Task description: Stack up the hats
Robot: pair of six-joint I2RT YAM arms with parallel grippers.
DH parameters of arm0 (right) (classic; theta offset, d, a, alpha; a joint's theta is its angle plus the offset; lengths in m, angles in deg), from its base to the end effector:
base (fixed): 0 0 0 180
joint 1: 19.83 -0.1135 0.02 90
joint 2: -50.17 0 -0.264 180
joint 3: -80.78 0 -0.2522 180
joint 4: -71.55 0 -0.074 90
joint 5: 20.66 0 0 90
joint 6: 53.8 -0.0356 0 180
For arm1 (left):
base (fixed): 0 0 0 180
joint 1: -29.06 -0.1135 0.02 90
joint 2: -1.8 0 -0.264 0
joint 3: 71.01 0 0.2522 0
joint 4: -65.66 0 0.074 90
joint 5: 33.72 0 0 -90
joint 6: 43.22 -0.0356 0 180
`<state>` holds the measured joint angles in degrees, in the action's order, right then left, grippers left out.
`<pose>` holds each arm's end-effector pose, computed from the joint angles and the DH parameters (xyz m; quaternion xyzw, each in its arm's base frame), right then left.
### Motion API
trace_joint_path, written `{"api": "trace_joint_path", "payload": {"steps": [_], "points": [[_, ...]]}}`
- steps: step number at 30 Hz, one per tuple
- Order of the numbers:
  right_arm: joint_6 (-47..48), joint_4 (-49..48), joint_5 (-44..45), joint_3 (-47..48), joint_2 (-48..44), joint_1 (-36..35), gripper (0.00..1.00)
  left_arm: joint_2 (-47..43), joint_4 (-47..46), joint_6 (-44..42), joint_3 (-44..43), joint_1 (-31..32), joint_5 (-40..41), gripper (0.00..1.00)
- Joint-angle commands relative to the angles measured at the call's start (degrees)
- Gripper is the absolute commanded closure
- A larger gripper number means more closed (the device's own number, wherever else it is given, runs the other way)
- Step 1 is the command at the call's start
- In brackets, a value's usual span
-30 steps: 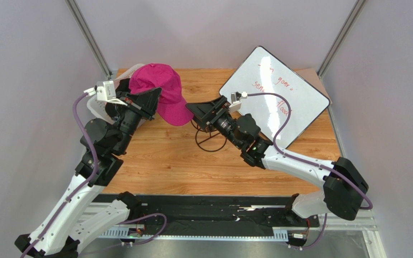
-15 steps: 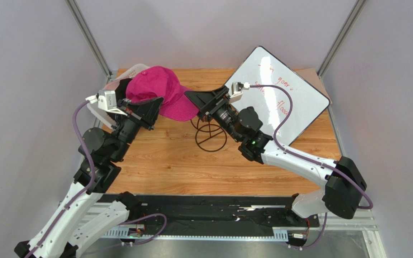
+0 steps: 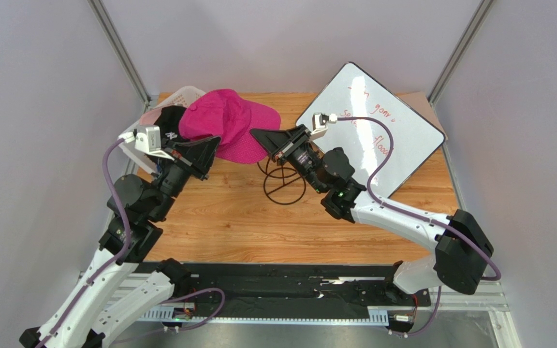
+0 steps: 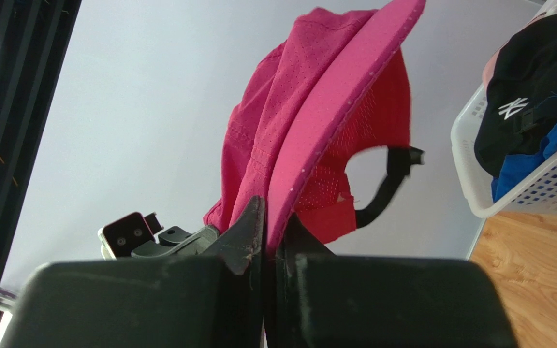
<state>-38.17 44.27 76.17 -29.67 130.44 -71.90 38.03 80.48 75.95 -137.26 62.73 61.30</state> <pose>0.2050 0.2561 0.3580 0.1623 0.5763 0.6983 0.3923 0.1108 -0.0701 0.4244 -0.0109 0.6077 -0.3910 0.6911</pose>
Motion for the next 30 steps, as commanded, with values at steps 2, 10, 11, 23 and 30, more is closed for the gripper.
{"api": "trace_joint_path", "payload": {"steps": [2, 10, 11, 23, 30], "points": [[6.3, -2.2, -0.8, -1.4, -0.7, 0.7, 1.0, -0.5, 0.7, -2.1, -0.2, 0.3, -0.5, 0.81], [16.4, 2.0, -9.1, 1.2, -2.5, 7.5, 1.0, -1.4, 6.7, -4.1, -1.8, 0.2, 5.6, 0.0], [16.0, 1.2, -10.4, 1.6, -1.6, 9.2, 1.0, -1.5, 6.8, -4.5, -2.0, 0.3, 6.1, 0.0], [13.7, 0.7, -23.5, 2.8, 4.7, 18.9, 1.0, -2.3, 10.4, -6.5, -0.8, 0.3, 10.2, 0.0], [12.4, -1.9, -28.5, -2.3, 4.3, 21.5, 1.0, -1.6, 10.2, -7.3, -0.9, 0.3, 10.3, 0.0]]}}
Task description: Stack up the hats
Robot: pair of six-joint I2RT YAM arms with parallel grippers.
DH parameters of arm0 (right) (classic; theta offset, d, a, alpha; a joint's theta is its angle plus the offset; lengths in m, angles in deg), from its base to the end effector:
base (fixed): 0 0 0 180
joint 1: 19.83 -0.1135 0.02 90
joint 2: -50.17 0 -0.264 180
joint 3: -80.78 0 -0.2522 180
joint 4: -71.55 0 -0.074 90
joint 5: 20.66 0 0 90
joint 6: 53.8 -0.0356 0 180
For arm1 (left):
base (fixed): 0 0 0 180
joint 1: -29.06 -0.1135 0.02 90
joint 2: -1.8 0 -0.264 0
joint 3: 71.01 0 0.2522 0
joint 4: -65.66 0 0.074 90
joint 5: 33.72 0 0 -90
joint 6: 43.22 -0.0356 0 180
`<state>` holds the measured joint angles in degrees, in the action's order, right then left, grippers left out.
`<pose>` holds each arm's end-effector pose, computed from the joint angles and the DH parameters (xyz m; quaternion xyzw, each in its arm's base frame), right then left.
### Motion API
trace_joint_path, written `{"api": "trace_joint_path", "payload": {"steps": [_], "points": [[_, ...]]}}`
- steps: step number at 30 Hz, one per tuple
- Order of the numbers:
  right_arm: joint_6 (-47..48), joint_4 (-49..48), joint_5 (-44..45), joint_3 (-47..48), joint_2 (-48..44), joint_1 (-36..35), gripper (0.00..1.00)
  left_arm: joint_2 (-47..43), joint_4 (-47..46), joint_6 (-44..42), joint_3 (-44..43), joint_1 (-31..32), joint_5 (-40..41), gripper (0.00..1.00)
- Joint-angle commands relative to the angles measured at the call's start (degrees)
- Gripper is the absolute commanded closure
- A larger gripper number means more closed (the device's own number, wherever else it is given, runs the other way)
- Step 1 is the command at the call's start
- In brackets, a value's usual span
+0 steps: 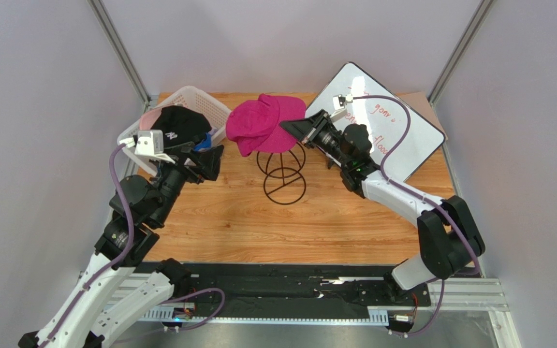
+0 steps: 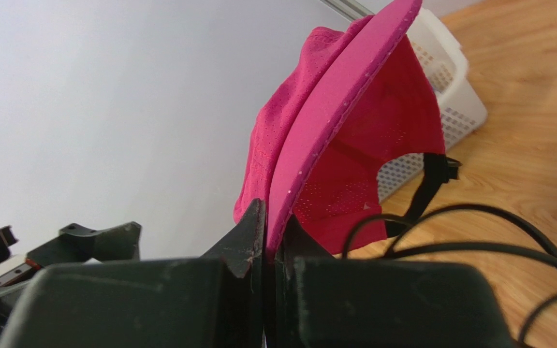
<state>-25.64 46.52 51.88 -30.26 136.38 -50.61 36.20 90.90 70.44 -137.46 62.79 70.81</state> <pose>0.2956 0.1885 0.3167 0.0638 0.6568 0.6074 0.4423 0.1078 -0.0612 0.4093 -0.0364 0.6643 -0.2826 0.6911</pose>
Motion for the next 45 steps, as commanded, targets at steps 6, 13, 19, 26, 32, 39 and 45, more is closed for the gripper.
{"api": "trace_joint_path", "payload": {"steps": [6, 13, 19, 26, 32, 39, 45], "points": [[2.0, 0.0, -2.6, -6.9, -9.4, 1.3, 1.0, 0.3, -0.1, -2.4, -0.4, 0.2, 1.2, 0.0], [6.6, 10.6, 2.4, -12.6, -19.9, 2.7, 1.0, 0.9, -0.3, -2.6, -0.2, 0.2, 1.2, 0.0], [6.6, 12.7, 1.0, -17.1, -20.7, 6.7, 1.0, 2.5, -0.2, -3.4, -0.7, 0.2, 0.6, 0.0], [6.0, 12.0, -0.8, -21.5, -20.6, 9.1, 1.0, 9.5, -5.1, -2.2, -0.2, 0.2, -3.4, 0.0], [6.3, 13.6, 0.2, -25.1, -24.0, 9.6, 1.0, 14.6, -7.6, -1.2, -0.6, 0.2, -7.1, 0.0], [7.3, 14.9, -0.7, -28.1, -24.8, 9.6, 1.0, 20.2, -13.2, 0.0, 0.5, 0.2, -8.5, 0.0], [7.6, 14.7, -1.4, -29.8, -23.7, 9.6, 1.0, 25.0, -18.0, 2.1, 0.6, 0.2, -12.9, 0.0]]}}
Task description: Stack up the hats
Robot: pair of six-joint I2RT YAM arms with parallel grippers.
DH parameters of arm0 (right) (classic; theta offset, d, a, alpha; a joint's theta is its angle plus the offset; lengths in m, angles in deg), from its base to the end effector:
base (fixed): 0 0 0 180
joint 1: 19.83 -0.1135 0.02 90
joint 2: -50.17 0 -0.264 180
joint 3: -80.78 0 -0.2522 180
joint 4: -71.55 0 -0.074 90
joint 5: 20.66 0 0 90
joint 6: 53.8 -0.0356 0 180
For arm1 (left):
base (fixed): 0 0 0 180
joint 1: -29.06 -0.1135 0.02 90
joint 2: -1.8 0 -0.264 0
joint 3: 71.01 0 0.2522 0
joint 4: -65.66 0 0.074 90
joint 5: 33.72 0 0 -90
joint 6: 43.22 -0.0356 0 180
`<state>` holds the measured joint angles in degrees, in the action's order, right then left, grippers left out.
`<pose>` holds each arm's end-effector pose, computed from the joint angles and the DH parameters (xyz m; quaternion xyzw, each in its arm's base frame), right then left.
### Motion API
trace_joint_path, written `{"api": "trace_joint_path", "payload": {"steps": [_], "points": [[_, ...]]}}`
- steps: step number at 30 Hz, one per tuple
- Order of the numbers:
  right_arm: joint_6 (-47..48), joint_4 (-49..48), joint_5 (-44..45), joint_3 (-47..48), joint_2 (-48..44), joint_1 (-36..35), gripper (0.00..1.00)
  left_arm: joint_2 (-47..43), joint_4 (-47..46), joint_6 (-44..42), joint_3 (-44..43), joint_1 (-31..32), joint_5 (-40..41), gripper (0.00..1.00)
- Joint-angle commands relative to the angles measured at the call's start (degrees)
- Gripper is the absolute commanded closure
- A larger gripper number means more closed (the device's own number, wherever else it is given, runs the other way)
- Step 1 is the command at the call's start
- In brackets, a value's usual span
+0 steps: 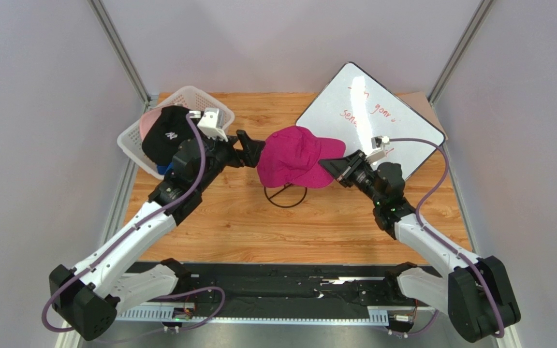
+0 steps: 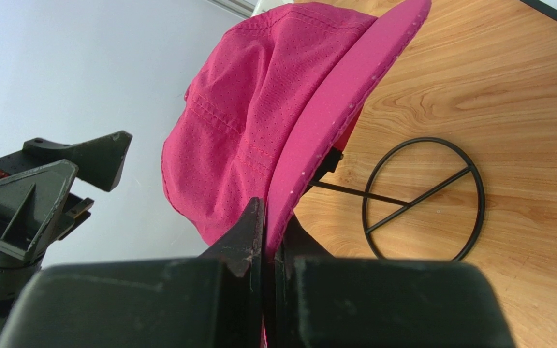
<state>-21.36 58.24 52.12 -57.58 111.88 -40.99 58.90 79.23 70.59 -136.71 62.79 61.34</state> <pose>0.2191 0.0961 0.2467 0.1364 0.7332 0.5030 0.4368 0.1972 -0.1279 0.3634 0.0339 0.7362 -0.2964 0.6074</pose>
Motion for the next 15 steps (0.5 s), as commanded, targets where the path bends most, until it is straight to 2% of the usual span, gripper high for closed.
{"api": "trace_joint_path", "payload": {"steps": [1, 5, 11, 15], "points": [[3.3, 2.6, -1.9, -2.7, 0.8, 0.0, 1.0, 3.0, -6.5, 2.0, -0.4, 0.2, -4.0, 0.01], [3.9, 1.8, -3.5, -4.1, -0.4, 0.0, 0.97, 6.8, -8.1, 2.5, -0.6, 0.2, -5.9, 0.01], [3.6, 4.3, -5.5, -4.2, -4.7, 0.0, 0.93, 7.9, -9.3, 2.8, 0.5, 0.2, -7.1, 0.01], [4.6, 8.2, -7.3, -3.3, -7.7, 0.0, 0.86, 7.3, -9.3, 2.3, 1.2, 0.1, -6.8, 0.01]]}}
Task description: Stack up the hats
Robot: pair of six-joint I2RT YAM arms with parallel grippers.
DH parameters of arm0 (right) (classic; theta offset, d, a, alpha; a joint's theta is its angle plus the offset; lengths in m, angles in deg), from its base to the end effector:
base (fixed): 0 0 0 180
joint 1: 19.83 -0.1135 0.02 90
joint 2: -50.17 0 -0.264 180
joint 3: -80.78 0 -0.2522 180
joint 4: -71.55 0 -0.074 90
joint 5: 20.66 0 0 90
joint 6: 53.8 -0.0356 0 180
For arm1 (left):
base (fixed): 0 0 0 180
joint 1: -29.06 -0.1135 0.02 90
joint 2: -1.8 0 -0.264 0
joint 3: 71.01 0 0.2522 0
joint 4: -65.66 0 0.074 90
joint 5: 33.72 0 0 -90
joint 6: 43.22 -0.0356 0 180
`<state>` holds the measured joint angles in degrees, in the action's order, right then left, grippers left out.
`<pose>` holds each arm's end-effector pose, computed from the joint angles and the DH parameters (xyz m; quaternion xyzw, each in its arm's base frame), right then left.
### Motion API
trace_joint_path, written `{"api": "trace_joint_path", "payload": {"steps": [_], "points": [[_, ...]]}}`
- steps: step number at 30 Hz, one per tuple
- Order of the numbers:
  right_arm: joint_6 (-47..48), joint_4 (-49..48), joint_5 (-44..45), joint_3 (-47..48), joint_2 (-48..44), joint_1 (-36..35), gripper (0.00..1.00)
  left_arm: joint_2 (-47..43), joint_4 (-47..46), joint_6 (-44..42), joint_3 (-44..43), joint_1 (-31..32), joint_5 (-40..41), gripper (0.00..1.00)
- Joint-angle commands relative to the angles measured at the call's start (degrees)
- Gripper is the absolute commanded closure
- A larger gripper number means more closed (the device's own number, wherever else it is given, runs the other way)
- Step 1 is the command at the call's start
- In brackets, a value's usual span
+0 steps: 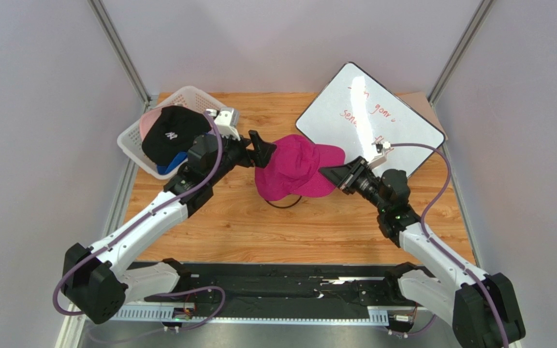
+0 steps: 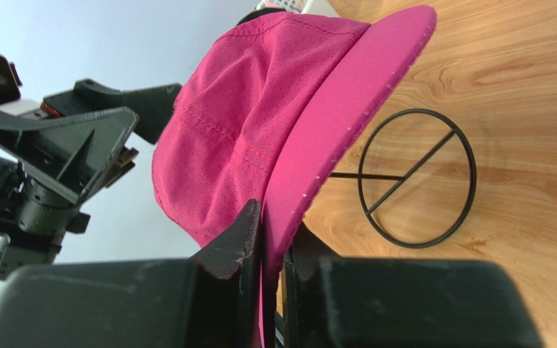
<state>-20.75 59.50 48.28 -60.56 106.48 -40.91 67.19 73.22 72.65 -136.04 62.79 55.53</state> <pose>0.2012 0.0913 0.2462 0.1075 0.7307 0.5209 0.4279 0.2250 -0.1508 0.3368 0.0560 0.7522 -0.3306 0.5673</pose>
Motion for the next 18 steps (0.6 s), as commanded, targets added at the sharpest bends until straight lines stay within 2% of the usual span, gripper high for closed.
{"api": "trace_joint_path", "payload": {"steps": [1, 6, 10, 13, 18], "points": [[4.3, 8.7, -3.4, -0.3, -2.6, 0.0, 0.85, -1.0, -3.3, 0.1, 0.6, 0.1, -1.2, 0.01], [5.7, 10.3, -3.1, -1.3, -2.8, -0.1, 0.76, 0.1, -3.6, 0.1, 0.7, 0.1, -1.9, 0.02], [4.1, 5.6, -4.3, -2.2, -1.3, 0.0, 0.7, 0.8, -4.2, 0.1, 0.9, 0.1, -2.1, 0.02], [2.6, 2.5, -5.4, -2.6, 0.0, 0.0, 0.61, 1.1, -4.2, 0.1, 1.0, 0.2, -2.0, 0.02], [2.9, 2.1, -4.9, -2.3, -0.1, -0.1, 0.57, 1.4, -4.1, -0.5, 1.2, 0.1, -1.3, 0.02]]}}
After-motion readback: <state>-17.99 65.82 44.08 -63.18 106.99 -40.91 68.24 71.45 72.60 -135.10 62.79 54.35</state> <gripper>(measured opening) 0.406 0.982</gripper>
